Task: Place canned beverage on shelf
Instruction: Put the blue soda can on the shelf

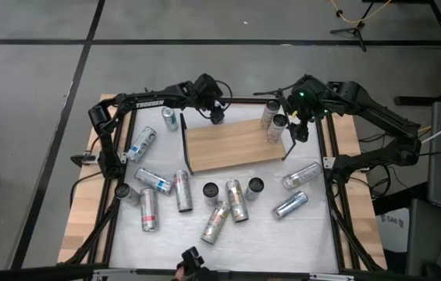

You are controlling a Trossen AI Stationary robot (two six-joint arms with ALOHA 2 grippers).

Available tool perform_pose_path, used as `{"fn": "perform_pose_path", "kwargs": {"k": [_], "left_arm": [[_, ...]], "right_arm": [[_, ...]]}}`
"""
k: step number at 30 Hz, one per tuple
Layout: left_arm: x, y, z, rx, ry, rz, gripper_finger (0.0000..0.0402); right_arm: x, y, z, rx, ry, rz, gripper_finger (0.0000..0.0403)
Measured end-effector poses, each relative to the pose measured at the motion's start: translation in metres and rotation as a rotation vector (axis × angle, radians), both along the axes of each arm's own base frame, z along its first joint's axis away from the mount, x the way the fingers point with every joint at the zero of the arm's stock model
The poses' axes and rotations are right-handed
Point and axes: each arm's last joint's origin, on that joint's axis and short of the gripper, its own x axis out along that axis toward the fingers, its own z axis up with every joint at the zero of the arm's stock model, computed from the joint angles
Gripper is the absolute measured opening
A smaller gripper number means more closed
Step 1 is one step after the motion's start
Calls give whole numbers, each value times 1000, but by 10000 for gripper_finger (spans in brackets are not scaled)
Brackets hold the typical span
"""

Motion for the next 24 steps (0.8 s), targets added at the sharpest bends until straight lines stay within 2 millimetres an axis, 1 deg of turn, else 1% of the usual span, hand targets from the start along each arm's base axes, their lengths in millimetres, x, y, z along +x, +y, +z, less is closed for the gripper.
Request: {"fn": "perform_pose_path", "kwargs": {"k": [6, 16, 24], "left_arm": [[2, 0, -7, 6, 31, -34, 254], [2, -1, -8, -4, 39, -69, 252], [3, -3, -8, -2, 40, -78, 212]], "right_arm": [[0, 0, 0, 0, 0, 0, 303], [0, 0, 0, 0, 0, 0, 303], [0, 0, 0, 0, 0, 0, 303]]}}
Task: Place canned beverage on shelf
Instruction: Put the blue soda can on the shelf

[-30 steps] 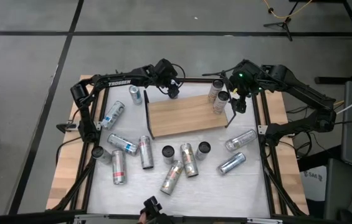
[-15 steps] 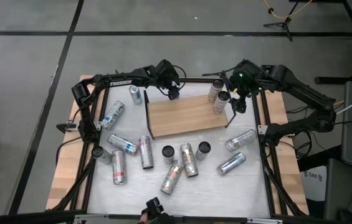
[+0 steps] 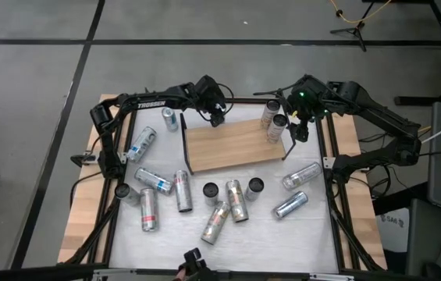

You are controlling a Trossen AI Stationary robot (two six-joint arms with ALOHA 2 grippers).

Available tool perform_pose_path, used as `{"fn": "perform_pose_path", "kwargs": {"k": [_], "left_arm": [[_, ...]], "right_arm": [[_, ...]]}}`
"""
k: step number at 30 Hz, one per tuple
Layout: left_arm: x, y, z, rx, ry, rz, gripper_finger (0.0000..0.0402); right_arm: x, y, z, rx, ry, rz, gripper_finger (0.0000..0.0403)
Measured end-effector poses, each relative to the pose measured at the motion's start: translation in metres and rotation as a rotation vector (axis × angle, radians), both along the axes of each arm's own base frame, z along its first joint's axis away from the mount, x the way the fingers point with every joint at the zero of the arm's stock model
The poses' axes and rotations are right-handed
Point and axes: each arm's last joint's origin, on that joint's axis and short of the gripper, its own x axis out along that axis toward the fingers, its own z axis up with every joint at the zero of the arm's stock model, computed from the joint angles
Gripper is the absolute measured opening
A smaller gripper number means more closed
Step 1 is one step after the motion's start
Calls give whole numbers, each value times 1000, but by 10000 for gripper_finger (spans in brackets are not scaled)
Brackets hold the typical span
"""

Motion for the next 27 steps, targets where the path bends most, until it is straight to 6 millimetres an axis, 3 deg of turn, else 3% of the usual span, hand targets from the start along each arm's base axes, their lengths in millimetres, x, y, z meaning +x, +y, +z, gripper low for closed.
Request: {"fn": "perform_pose_path", "kwargs": {"k": [11, 24, 27], "left_arm": [[-7, -5, 13, 22, 4, -21, 215], [-36, -27, 70, 32, -58, -35, 217], [-42, -33, 73, 9, -31, -36, 218]], "right_arm": [[0, 0, 0, 0, 0, 0, 303], [0, 0, 0, 0, 0, 0, 303], [0, 0, 0, 0, 0, 0, 303]]}}
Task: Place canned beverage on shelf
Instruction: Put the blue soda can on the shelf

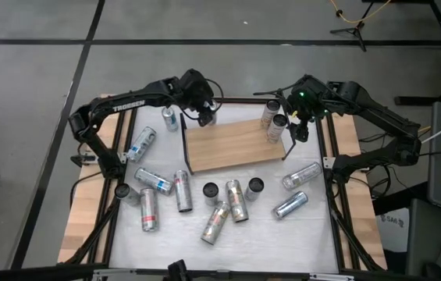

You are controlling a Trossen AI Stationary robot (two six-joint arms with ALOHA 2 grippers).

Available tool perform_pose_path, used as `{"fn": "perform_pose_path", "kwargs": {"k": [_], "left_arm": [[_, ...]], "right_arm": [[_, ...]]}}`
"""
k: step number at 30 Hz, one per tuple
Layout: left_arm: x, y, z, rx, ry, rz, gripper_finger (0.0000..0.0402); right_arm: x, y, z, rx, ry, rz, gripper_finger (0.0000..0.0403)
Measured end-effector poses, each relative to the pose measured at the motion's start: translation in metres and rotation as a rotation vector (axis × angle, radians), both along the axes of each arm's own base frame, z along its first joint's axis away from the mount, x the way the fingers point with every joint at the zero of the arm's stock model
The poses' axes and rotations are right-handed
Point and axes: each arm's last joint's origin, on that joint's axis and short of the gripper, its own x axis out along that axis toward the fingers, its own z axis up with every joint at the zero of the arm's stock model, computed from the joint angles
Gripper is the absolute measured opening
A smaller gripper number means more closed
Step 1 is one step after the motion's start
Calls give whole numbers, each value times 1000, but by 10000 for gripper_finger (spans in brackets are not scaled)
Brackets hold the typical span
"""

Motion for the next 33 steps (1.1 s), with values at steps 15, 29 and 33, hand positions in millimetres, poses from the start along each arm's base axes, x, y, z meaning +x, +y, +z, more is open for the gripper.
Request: {"fn": "perform_pose_path", "kwargs": {"k": [15, 29, 33], "left_arm": [[-6, -22, -6, -95, 128, -12, 219], [-9, -24, -7, -111, 170, -3, 233], [-9, -24, -7, -112, 173, -2, 250]], "right_arm": [[0, 0, 0, 0, 0, 0, 303], [0, 0, 0, 0, 0, 0, 303], [0, 0, 0, 0, 0, 0, 303]]}}
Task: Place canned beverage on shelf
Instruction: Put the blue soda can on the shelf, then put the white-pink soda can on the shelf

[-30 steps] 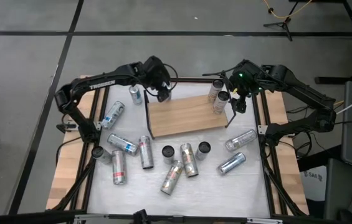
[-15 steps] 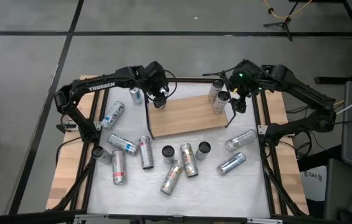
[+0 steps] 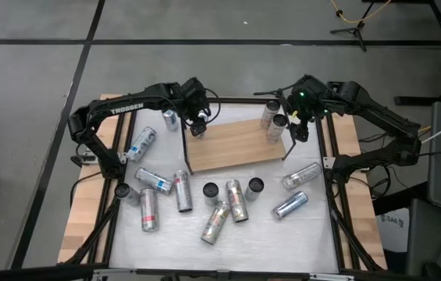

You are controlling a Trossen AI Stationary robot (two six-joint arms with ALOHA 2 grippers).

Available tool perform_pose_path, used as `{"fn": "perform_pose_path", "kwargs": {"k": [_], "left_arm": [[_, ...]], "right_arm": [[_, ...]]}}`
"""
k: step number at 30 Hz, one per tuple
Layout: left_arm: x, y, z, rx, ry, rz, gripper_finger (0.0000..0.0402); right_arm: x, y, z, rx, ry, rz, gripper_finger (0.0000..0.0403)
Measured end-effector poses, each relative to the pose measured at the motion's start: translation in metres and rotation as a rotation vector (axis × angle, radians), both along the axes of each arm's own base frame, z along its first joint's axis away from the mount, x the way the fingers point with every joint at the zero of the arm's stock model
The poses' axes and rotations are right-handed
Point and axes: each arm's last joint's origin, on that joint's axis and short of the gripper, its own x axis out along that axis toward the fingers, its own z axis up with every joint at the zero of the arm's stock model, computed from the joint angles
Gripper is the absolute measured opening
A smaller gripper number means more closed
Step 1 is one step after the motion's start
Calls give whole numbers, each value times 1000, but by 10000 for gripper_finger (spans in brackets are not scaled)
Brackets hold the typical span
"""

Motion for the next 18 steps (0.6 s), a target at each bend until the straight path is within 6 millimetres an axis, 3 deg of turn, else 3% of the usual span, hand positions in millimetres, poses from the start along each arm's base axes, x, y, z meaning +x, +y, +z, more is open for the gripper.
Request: {"fn": "perform_pose_path", "kwargs": {"k": [18], "left_arm": [[0, 0, 0, -1, 2, 0, 266]], "right_arm": [[0, 0, 0, 0, 0, 0, 303]]}}
